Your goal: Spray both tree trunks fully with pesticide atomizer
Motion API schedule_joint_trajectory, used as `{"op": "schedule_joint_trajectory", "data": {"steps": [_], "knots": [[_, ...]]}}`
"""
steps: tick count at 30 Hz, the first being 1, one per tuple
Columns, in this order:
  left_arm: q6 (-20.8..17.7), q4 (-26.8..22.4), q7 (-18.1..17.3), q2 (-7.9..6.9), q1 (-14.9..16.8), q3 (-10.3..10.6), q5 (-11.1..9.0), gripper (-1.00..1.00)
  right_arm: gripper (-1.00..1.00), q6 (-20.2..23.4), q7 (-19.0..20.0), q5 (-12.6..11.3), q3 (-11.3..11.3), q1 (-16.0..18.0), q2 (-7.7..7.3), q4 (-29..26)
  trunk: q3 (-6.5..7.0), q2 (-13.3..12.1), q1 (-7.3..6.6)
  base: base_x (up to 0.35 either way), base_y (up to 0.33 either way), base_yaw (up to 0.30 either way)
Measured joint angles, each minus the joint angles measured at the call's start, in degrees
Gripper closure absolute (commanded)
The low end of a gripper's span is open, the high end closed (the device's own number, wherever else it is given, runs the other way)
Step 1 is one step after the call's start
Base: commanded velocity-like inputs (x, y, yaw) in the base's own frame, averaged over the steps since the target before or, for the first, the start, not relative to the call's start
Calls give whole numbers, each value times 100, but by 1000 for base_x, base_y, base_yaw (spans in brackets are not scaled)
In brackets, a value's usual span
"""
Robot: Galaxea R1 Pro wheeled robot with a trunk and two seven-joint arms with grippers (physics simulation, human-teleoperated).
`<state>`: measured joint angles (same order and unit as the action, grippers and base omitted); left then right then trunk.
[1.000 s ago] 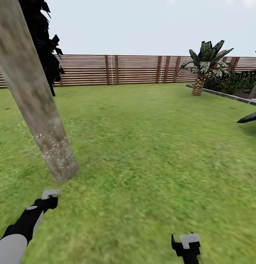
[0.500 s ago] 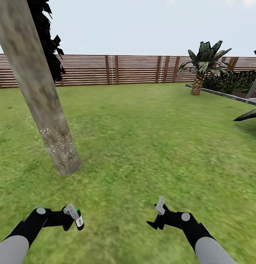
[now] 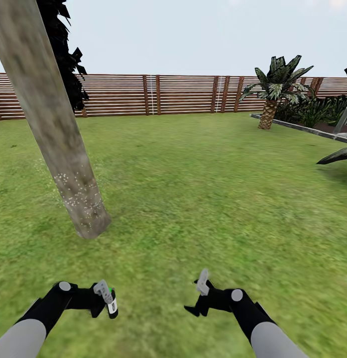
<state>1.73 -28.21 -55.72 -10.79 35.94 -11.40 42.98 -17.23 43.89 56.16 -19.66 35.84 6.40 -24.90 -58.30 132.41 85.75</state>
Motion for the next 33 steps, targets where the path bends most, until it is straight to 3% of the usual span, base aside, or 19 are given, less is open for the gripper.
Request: {"op": "schedule_joint_trajectory", "data": {"steps": [2, 3, 4, 5, 7, 10, 15, 20, 23, 26, 33], "knots": [[-3, 0, 3, 66, -5, 65, -1, 100, -100, 0, 64, -2, 66, 1, 65, 64, 0, 0, 0, 0, 0, 0], [-8, 0, 12, 138, -2, 1313, 10, 100, -100, -3, 412, 2, 991, 1, 255, 134, 0, 0, 0, 0, 0, 0], [0, 1, 3, 220, -6, 1894, -16, 100, -100, -1, 594, -13, 1041, 1, 359, 125, 0, 0, 0, 0, 0, 0], [-5, 0, 7, 234, -6, 1925, 6, 100, 100, 0, 692, -14, 1043, 2, 360, 113, 0, 0, 0, 0, 0, 0], [-5, 0, 10, 292, -8, 1927, 155, 100, 100, 0, 776, -17, 1043, 2, 360, 103, 0, 0, 0, 0, 0, 0], [-20, 0, 33, 449, -9, 1901, 559, 100, 100, 1, 816, -18, 1044, 2, 359, 98, 0, 0, 0, 0, 0, 0], [-14, 94, 45, 649, -9, 1910, 754, 100, 100, 1, 816, -18, 1050, 2, 360, 80, 0, 0, 0, 0, 0, 0], [-15, 131, 62, 1030, -9, 1911, 940, 100, 100, 1, 822, -28, 1060, 2, 359, -26, 0, 0, 0, 0, 0, 0], [-22, 132, 137, 1183, -12, 1920, 966, 100, 100, 1, 823, -27, 1061, 2, 359, -85, 0, 0, 0, 0, 0, 0], [-22, 139, 318, 1238, -17, 1930, 953, 100, 100, 1, 823, -31, 1061, 2, 360, -151, 0, 0, 0, 0, 0, 0], [-34, 149, 343, 1550, -28, 1926, 938, 100, 100, 1, 823, -35, 1061, 2, 360, -225, 0, 0, 0, 0, 0, 0]]}}
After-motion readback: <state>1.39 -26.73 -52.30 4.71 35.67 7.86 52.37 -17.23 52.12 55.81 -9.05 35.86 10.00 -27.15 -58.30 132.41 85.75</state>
